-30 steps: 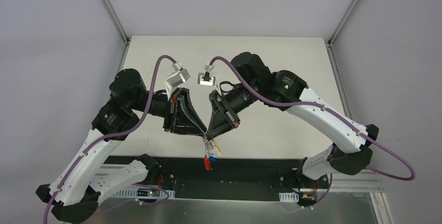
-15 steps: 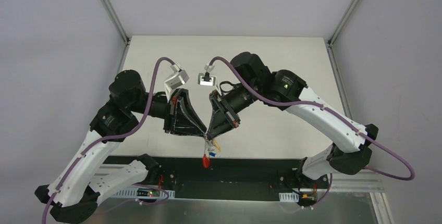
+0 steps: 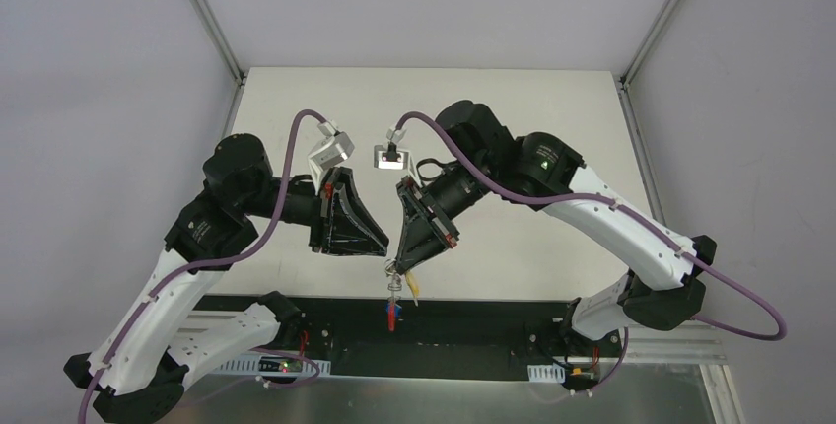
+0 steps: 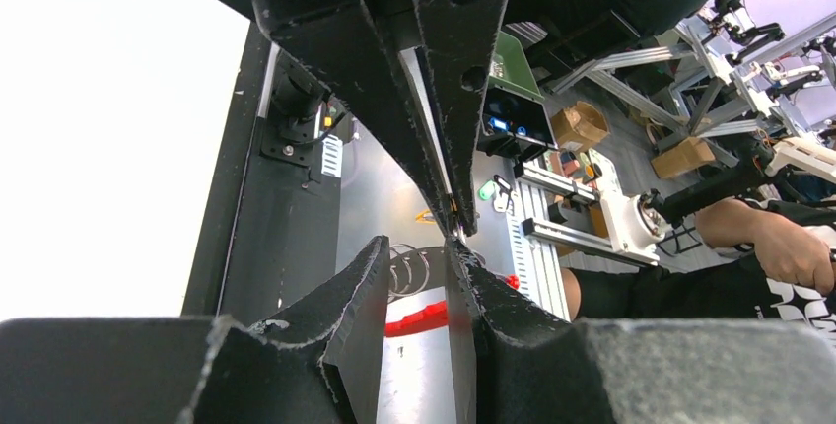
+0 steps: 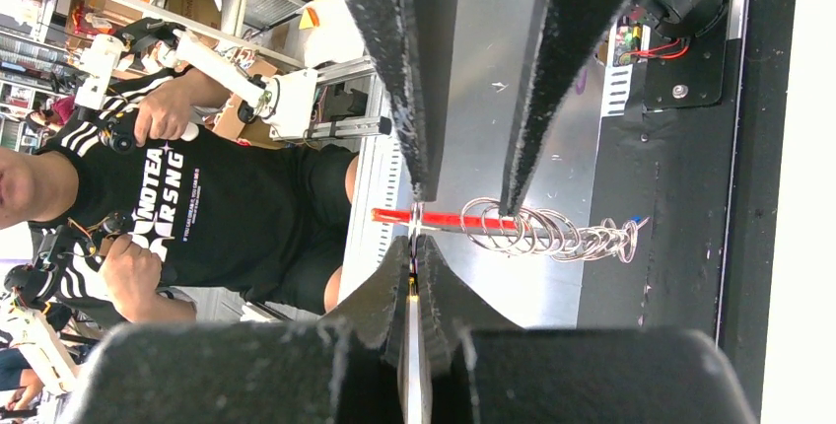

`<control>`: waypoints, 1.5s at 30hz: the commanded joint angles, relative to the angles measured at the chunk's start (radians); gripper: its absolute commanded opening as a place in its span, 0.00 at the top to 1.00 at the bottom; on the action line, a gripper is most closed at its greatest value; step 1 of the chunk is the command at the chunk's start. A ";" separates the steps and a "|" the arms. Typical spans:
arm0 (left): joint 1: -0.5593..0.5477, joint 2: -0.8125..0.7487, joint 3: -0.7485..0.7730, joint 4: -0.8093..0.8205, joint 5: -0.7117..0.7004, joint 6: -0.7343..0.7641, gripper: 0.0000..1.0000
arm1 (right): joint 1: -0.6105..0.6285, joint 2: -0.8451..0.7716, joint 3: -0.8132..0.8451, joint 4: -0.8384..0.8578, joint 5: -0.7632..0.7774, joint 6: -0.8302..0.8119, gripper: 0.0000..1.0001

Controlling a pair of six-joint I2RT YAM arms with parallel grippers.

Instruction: Put the keys on the keyring

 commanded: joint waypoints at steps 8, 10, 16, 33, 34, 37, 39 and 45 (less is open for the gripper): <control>-0.004 -0.017 0.033 0.012 0.012 0.007 0.74 | 0.008 0.024 0.098 -0.029 0.056 -0.027 1.00; -0.004 -0.021 0.035 0.013 0.014 0.005 0.74 | 0.006 0.034 0.103 -0.042 0.058 -0.037 1.00; -0.004 -0.022 0.038 0.013 0.019 0.003 0.74 | 0.014 0.046 0.103 -0.054 0.063 -0.050 1.00; -0.004 -0.026 0.034 0.006 0.014 0.019 0.74 | 0.017 0.048 0.139 -0.058 0.062 -0.049 1.00; -0.004 -0.024 0.036 0.005 0.016 0.018 0.74 | 0.016 0.048 0.139 -0.056 0.066 -0.047 1.00; -0.004 -0.022 0.035 0.005 0.022 0.017 0.74 | 0.016 0.046 0.139 -0.046 0.084 -0.039 1.00; -0.004 -0.022 0.034 0.005 0.027 0.015 0.74 | 0.017 0.045 0.139 -0.035 0.096 -0.030 1.00; -0.004 -0.020 0.032 0.005 0.040 0.011 0.76 | 0.016 0.052 0.153 -0.020 0.110 -0.020 1.00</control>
